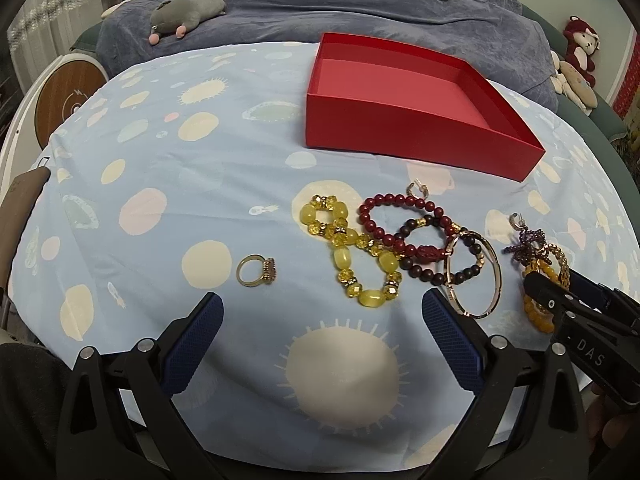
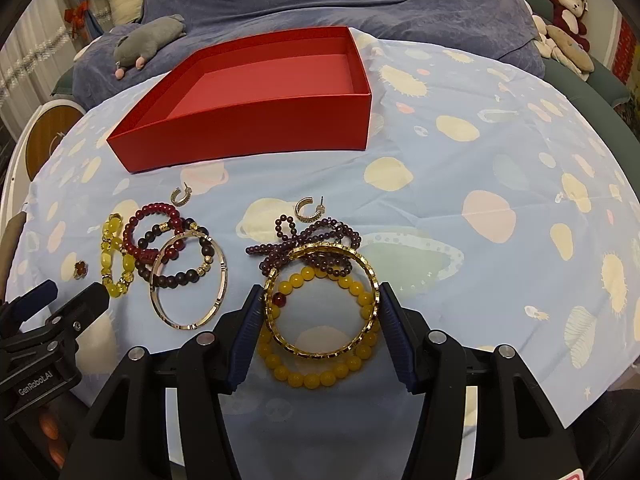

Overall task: Organize jewelry
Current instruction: 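Grasp the gold twisted bangle with the right tool while the left tool approaches the thin gold bangle, then grasp the thin gold bangle with the left tool and lift it, then carry both bangles into the red box and open both tools, then grasp the yellow beaded bracelet with the left tool while the right tool grasps the dark bead bow, then carry both pieces into the red box and release them beside the bangles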

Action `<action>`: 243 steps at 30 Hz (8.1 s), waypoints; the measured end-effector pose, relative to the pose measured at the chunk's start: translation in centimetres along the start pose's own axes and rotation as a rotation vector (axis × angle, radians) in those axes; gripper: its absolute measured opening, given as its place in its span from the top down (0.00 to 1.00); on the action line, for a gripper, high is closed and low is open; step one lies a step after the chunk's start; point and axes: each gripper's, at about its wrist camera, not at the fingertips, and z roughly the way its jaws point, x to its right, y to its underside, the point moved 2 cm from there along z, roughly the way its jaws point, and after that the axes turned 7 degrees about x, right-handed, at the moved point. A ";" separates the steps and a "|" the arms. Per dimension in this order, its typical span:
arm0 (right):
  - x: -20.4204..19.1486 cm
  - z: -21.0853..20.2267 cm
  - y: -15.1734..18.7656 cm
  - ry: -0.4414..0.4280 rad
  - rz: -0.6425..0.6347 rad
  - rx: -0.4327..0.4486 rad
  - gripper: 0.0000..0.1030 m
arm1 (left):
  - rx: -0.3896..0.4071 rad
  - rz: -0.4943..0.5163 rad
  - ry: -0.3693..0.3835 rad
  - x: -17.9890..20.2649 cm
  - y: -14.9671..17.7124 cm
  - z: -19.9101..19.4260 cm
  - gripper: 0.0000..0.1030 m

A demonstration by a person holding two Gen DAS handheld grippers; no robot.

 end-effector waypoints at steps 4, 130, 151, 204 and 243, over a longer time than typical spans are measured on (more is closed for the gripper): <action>0.8 -1.2 -0.2 -0.003 0.026 0.020 0.47 | 0.011 0.020 0.027 1.6 -0.3 -0.4 0.08; -2.5 17.1 -26.2 -0.165 -0.036 -0.048 0.46 | -0.093 0.105 0.121 5.1 -25.0 20.3 0.50; -1.5 6.5 -23.1 -0.164 -0.049 0.069 0.43 | 0.019 0.060 0.149 3.2 -23.7 10.4 0.42; 0.6 -2.2 -1.8 -0.113 0.015 -0.039 0.40 | -0.090 -0.023 0.163 1.0 -2.9 0.8 0.91; 0.5 -5.0 -9.3 -0.209 0.005 0.068 1.00 | -0.028 -0.005 0.276 2.2 -11.1 -4.2 0.91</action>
